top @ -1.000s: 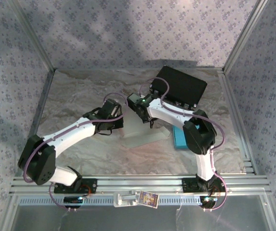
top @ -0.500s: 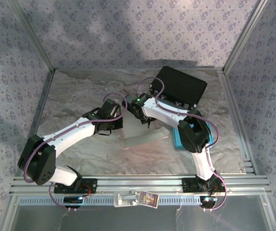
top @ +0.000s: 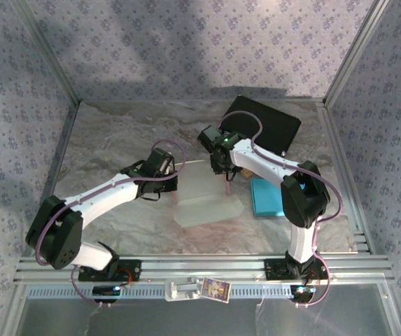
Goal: Fold the paper box
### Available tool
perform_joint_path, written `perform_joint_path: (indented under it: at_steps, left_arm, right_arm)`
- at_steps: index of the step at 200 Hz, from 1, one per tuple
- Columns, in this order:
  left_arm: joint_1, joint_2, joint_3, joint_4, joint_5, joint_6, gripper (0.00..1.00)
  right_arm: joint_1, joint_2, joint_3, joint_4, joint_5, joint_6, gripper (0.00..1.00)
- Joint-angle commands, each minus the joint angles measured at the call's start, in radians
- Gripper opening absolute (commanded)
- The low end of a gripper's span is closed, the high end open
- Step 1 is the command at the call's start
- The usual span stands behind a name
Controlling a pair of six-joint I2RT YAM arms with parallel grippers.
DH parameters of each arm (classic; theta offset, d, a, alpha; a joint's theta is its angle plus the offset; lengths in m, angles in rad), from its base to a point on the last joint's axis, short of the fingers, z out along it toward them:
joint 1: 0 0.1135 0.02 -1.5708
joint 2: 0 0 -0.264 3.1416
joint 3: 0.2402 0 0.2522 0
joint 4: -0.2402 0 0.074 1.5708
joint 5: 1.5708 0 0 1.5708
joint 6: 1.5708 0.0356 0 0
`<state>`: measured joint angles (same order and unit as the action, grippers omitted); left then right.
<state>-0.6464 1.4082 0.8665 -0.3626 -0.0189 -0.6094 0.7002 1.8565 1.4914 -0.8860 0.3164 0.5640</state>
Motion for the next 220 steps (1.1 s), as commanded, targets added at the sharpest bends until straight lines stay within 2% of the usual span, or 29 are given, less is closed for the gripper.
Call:
perform_joint_path:
  at_steps: [1,27,55,84,106,145,190,220]
  left_arm:
    - [0.008,0.001,0.006,0.013,0.004,0.022,0.0]
    - [0.008,0.008,0.011,0.006,0.002,0.026,0.0]
    - [0.007,0.009,0.015,0.006,0.007,0.03,0.0]
    - [0.007,0.018,0.026,-0.005,0.008,0.036,0.0]
    - [0.007,0.028,0.032,-0.01,0.005,0.039,0.0]
    - [0.015,0.073,0.027,0.004,-0.005,0.035,0.0]
    - [0.044,0.147,-0.01,0.085,0.029,0.003,0.12]
    - [0.041,0.161,-0.014,0.101,0.05,-0.013,0.13]
  right_arm:
    - [-0.002,-0.028,-0.019,0.013,-0.04,-0.013,0.44]
    - [0.017,-0.04,-0.051,0.028,-0.045,-0.005,0.43]
    - [0.023,-0.027,-0.063,0.021,-0.002,0.011,0.38]
    - [0.01,0.023,-0.024,-0.007,0.052,0.007,0.23]
    - [0.014,0.054,0.002,-0.041,0.081,0.021,0.0]
    - [0.052,0.054,0.032,-0.107,0.14,0.086,0.0]
    - [0.077,0.047,0.045,-0.133,0.156,0.127,0.0]
    - [0.075,0.043,0.046,-0.15,0.156,0.148,0.0]
